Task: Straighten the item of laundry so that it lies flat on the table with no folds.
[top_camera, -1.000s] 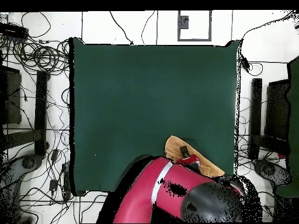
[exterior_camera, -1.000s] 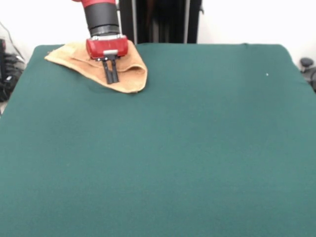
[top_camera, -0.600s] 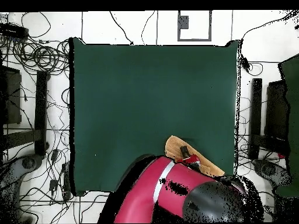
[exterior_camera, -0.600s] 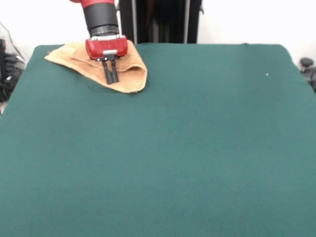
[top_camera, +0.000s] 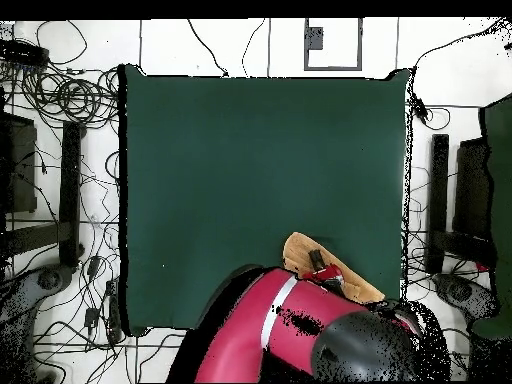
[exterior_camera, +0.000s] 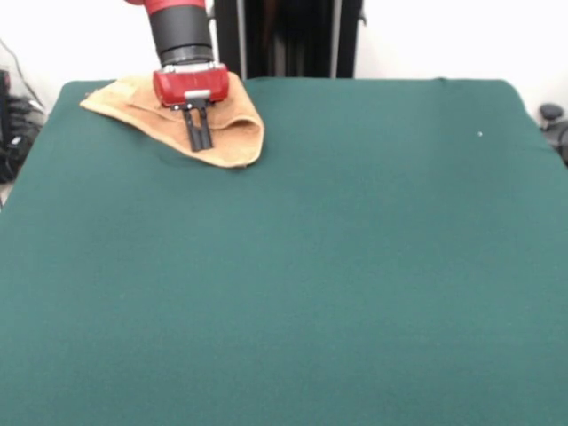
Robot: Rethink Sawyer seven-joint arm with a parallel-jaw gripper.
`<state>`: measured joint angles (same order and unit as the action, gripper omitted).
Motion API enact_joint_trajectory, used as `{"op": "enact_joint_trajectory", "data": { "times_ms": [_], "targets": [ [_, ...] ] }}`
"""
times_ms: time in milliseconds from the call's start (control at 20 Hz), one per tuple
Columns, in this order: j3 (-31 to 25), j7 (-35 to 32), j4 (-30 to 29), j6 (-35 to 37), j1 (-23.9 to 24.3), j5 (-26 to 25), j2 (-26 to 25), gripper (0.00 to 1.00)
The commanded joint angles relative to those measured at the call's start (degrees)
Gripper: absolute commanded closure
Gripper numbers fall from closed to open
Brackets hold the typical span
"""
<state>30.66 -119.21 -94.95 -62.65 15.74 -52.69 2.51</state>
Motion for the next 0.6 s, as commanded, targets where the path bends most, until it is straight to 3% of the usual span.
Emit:
{"op": "enact_joint_trajectory", "data": {
  "times_ms": [50,150,350,450,600],
  "targets": [
    [-17.28,-8.26,19.63,47.65,4.36,3.65,-2.49,1.00],
    [-25.88,-9.30,17.03,55.96,9.40,-4.38,1.87,1.00],
    [-29.37,-5.56,13.30,60.34,12.26,-3.44,4.50,1.00],
    [-27.49,-5.29,11.96,59.64,10.91,-1.43,5.34,1.00],
    [-31.35,-6.12,9.72,58.37,13.33,-7.45,7.57,1.00]
  ]
}}
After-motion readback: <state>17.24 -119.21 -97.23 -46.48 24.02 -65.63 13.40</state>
